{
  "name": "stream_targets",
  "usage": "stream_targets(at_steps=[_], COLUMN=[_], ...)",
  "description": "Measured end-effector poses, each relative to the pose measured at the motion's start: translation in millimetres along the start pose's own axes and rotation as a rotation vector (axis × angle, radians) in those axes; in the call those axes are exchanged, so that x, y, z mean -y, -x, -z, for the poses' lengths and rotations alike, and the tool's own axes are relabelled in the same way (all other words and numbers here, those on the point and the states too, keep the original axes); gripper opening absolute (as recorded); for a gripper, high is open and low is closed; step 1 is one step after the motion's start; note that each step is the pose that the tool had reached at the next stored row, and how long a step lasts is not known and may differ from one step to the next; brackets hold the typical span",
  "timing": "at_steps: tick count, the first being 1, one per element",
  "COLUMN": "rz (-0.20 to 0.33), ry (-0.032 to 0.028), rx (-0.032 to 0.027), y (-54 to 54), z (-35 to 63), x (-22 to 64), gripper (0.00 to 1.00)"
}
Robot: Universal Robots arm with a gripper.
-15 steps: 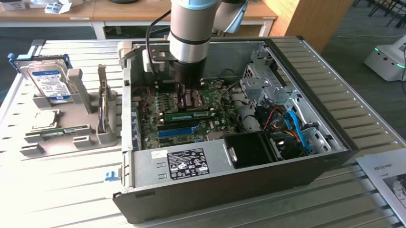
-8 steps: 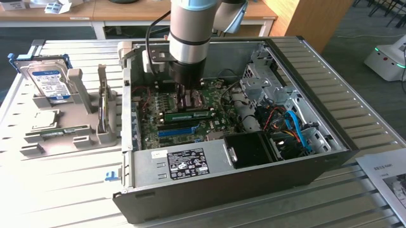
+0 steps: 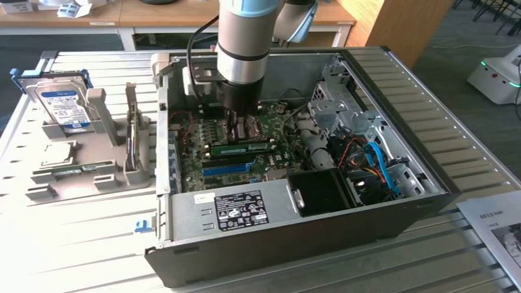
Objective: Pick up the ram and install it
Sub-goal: 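Press down the ram until it locks into place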
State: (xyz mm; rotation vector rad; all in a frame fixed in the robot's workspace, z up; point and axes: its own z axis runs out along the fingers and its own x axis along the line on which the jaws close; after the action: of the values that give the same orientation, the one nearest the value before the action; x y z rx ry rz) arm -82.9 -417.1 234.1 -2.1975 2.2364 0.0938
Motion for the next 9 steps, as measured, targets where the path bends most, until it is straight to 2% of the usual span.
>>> stream_targets(at_steps=[9], rz=[0.000], ry=[-0.0001], rx=[0.0003], y=[-0.8], z=[-0.1], x=[0.0], gripper=[0.10])
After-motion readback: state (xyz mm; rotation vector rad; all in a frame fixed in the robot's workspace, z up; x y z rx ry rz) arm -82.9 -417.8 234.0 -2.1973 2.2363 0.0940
